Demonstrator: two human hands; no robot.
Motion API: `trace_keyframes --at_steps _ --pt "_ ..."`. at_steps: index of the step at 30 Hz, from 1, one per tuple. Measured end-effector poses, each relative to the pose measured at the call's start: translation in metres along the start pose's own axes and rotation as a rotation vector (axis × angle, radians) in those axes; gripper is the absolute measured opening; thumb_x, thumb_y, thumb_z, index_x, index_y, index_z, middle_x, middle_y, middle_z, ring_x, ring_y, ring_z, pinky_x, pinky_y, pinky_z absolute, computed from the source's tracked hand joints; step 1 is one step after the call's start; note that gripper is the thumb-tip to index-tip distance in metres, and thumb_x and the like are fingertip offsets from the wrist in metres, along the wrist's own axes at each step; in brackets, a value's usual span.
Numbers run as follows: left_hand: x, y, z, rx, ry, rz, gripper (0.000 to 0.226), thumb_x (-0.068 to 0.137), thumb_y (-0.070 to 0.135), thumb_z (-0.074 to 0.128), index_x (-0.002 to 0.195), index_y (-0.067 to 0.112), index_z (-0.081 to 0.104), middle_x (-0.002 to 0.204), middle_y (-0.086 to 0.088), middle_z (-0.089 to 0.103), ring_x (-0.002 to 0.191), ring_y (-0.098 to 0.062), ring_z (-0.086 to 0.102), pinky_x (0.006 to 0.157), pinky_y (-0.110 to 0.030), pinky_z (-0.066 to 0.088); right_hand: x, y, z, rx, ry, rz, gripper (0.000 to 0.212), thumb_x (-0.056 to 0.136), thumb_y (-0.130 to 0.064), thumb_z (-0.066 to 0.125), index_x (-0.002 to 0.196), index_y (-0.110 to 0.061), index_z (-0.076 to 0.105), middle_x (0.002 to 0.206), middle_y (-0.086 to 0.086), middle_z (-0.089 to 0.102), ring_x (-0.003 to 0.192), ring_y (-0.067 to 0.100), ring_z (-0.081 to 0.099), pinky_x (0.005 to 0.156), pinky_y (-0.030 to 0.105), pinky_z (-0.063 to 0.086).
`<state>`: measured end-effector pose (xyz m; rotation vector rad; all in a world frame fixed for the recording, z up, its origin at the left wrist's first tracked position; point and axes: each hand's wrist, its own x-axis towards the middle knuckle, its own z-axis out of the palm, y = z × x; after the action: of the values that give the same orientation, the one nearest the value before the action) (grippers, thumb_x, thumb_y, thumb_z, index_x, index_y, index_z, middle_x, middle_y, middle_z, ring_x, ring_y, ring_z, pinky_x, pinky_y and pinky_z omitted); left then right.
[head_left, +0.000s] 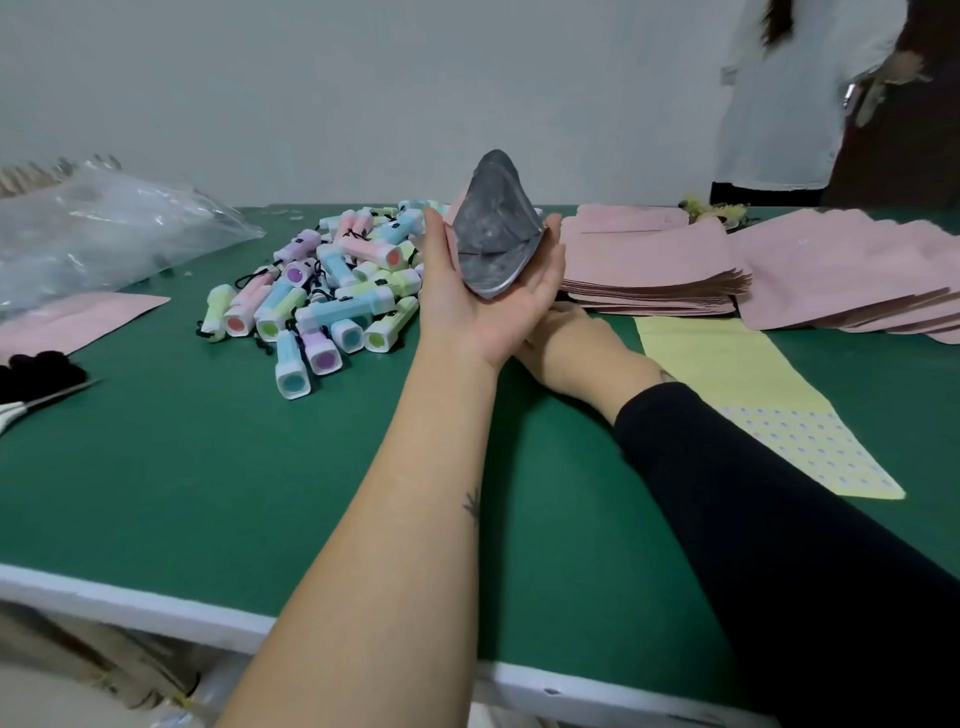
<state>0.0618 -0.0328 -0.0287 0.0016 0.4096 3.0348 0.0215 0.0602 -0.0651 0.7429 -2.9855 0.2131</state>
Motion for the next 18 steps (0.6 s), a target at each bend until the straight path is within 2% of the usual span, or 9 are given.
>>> trace_keyframes --at_steps 2,4,6,8,10,12,14,16,18 --pt "0.001 0.001 -0.001 0.003 -0.013 0.002 0.073 0.087 0.060 0.061 0.134 0.004 0.051 0.130 -0.023 0.057 0.111 -0.040 0.060 0.077 -0.046 0.058 -0.001 0.002 -0.004 0.004 0.048 0.036 0.038 0.100 -0.039 0.045 0.132 -0.019 0.051 0.127 0.009 0.059 0.117 0.032 0.053 0.090 0.040 0.045" --pt "0.003 0.003 -0.002 -0.006 -0.022 0.005 0.072 0.086 0.060 0.062 0.131 0.004 0.054 0.120 -0.025 0.060 0.108 -0.042 0.060 0.078 -0.048 0.058 -0.006 0.009 -0.014 0.000 0.133 0.113 0.033 0.094 -0.048 0.054 0.107 -0.018 0.062 0.099 0.006 0.065 0.094 0.030 0.059 0.075 0.034 0.043" --pt "0.004 0.003 -0.002 -0.010 -0.025 0.008 0.070 0.087 0.060 0.062 0.127 0.003 0.056 0.112 -0.025 0.062 0.109 -0.041 0.060 0.078 -0.049 0.058 -0.011 0.017 -0.022 0.002 0.163 0.141 0.035 0.089 -0.054 0.058 0.089 -0.019 0.058 0.085 0.003 0.060 0.081 0.026 0.053 0.070 0.032 0.038" --pt "0.005 0.002 -0.002 -0.005 -0.024 0.006 0.070 0.087 0.060 0.062 0.126 0.003 0.057 0.108 -0.025 0.064 0.111 -0.041 0.060 0.077 -0.049 0.059 -0.016 0.019 -0.023 0.094 0.148 0.115 0.032 0.089 -0.045 0.061 0.104 -0.017 0.059 0.094 0.005 0.061 0.087 0.026 0.056 0.072 0.034 0.044" --pt "0.005 0.001 -0.002 0.005 -0.020 0.005 0.071 0.087 0.060 0.062 0.129 0.004 0.056 0.111 -0.026 0.063 0.112 -0.041 0.060 0.077 -0.049 0.059 -0.019 0.015 -0.019 0.159 0.083 0.061 0.033 0.093 -0.030 0.057 0.122 -0.015 0.056 0.111 0.011 0.064 0.101 0.031 0.060 0.082 0.039 0.049" --pt "0.006 0.000 -0.002 0.009 -0.018 -0.001 0.073 0.087 0.061 0.061 0.131 0.004 0.054 0.119 -0.025 0.061 0.111 -0.041 0.060 0.078 -0.049 0.058 -0.019 0.012 -0.013 0.178 0.041 0.009 0.032 0.096 -0.022 0.049 0.126 -0.016 0.056 0.121 0.014 0.063 0.109 0.034 0.058 0.090 0.041 0.048" --pt "0.006 0.000 -0.002 0.006 -0.018 -0.011 0.075 0.086 0.061 0.062 0.132 0.003 0.053 0.123 -0.026 0.060 0.113 -0.041 0.059 0.077 -0.048 0.058 -0.018 0.012 -0.012 0.278 0.014 -0.024 0.032 0.097 -0.025 0.047 0.127 -0.020 0.058 0.126 0.012 0.062 0.113 0.033 0.057 0.095 0.040 0.047" --pt "0.007 0.001 -0.002 -0.005 -0.016 -0.014 0.075 0.086 0.060 0.062 0.132 0.002 0.053 0.120 -0.027 0.060 0.115 -0.041 0.059 0.077 -0.048 0.058 -0.020 0.017 -0.013 0.423 -0.058 -0.077 0.022 0.093 -0.034 0.057 0.113 -0.032 0.064 0.114 -0.004 0.068 0.104 0.019 0.061 0.088 0.032 0.047" --pt "0.007 0.001 -0.001 -0.012 -0.018 -0.016 0.073 0.086 0.060 0.062 0.129 0.002 0.055 0.114 -0.028 0.062 0.115 -0.040 0.058 0.078 -0.048 0.058 -0.025 0.021 -0.016 0.470 -0.142 -0.148 0.009 0.083 -0.038 0.070 0.087 -0.043 0.063 0.088 -0.023 0.066 0.083 0.000 0.060 0.077 0.024 0.044"
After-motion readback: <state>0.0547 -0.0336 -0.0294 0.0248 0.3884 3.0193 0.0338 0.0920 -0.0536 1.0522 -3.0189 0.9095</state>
